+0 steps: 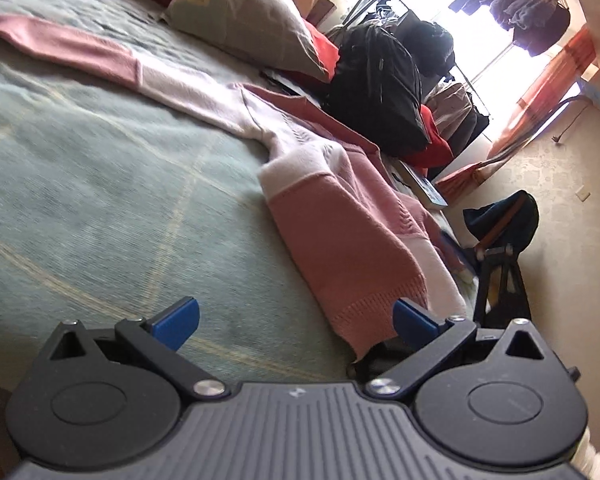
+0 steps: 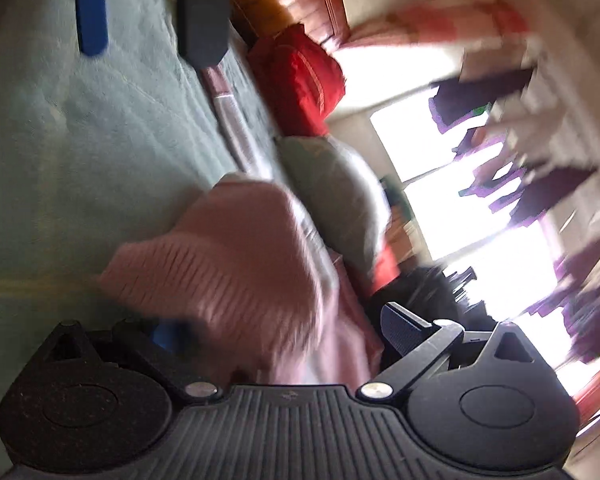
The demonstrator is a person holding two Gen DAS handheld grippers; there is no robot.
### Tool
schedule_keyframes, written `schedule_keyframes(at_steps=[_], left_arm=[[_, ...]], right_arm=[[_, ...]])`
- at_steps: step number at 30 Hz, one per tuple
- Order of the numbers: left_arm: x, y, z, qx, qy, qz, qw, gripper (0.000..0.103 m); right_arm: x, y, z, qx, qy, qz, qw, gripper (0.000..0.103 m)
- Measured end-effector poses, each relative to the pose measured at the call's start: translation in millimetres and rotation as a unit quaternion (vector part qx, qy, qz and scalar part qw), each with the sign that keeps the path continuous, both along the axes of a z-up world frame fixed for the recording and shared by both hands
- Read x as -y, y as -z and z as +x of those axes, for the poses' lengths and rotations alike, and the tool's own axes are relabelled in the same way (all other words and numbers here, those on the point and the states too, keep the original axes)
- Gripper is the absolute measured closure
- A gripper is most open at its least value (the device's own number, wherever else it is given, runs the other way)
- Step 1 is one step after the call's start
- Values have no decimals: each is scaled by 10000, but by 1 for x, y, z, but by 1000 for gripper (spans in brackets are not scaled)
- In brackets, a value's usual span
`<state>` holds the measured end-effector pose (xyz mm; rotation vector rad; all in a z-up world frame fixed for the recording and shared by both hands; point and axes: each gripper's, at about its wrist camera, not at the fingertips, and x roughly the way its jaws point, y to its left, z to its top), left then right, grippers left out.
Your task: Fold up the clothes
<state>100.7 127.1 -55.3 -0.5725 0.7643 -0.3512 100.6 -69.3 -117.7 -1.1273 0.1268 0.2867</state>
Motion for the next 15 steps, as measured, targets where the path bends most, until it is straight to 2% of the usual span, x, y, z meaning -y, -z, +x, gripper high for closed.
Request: schedule_keyframes(at_steps=[4,12,13,15], left_arm=[[-8,-2,-7,66,-121,46,9999,1],[-33,0,-16,93,-323,-456,9984,1],[-35,1,-15,101,-298,-550,9980,1],[-36,3,-14,102,-314,-608,9976,1]], right_arm=[[-11,-19,-3,44,-228,403,9989,2],[-32,-56,-10,133,-682,1206,9903,1],[-32,-60,-11,-49,-775,1321,9882,0],[-24,-63,-11,-1185,-1075,1607,9739,0]])
